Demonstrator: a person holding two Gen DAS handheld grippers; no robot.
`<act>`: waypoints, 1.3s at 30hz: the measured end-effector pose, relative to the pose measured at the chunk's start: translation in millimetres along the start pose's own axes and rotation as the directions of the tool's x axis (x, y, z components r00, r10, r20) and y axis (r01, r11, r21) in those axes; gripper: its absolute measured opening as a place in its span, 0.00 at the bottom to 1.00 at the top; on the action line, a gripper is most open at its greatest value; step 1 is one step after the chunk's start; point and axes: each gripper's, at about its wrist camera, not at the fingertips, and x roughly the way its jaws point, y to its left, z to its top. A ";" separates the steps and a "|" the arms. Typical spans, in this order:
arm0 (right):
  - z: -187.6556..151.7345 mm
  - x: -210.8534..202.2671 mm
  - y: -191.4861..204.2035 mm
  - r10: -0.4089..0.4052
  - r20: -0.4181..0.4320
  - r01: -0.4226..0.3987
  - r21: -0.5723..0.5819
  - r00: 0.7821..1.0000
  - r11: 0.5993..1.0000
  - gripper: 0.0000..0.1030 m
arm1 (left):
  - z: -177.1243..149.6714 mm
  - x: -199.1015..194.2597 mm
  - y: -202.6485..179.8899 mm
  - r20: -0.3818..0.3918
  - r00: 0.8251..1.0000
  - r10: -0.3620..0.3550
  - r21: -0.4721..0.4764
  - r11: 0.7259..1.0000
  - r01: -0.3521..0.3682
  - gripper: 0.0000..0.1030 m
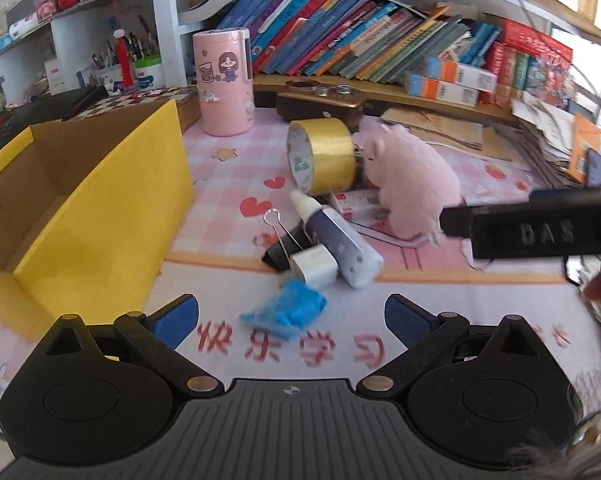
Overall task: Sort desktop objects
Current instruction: 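Grasp the pink plush pig with the right tool while the left tool grasps the blue packet, then carry the pig and blue packet with both tools over the yellow box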
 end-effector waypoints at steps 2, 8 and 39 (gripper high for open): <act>8.7 16.9 -2.7 0.005 0.001 -0.005 -0.028 1.000 1.000 0.93 | 0.8 12.3 -2.5 -0.011 1.000 0.021 0.007 1.000 -0.021 0.92; 23.0 54.9 -1.9 0.008 0.001 -0.008 -0.122 1.000 0.993 0.89 | -2.8 44.9 -4.5 -0.078 0.995 0.068 0.032 0.997 -0.066 0.67; 21.2 30.2 -22.4 0.102 0.005 -0.102 0.019 0.995 0.995 0.61 | 13.4 -6.5 -2.1 0.003 0.997 -0.078 -0.003 0.997 0.078 0.26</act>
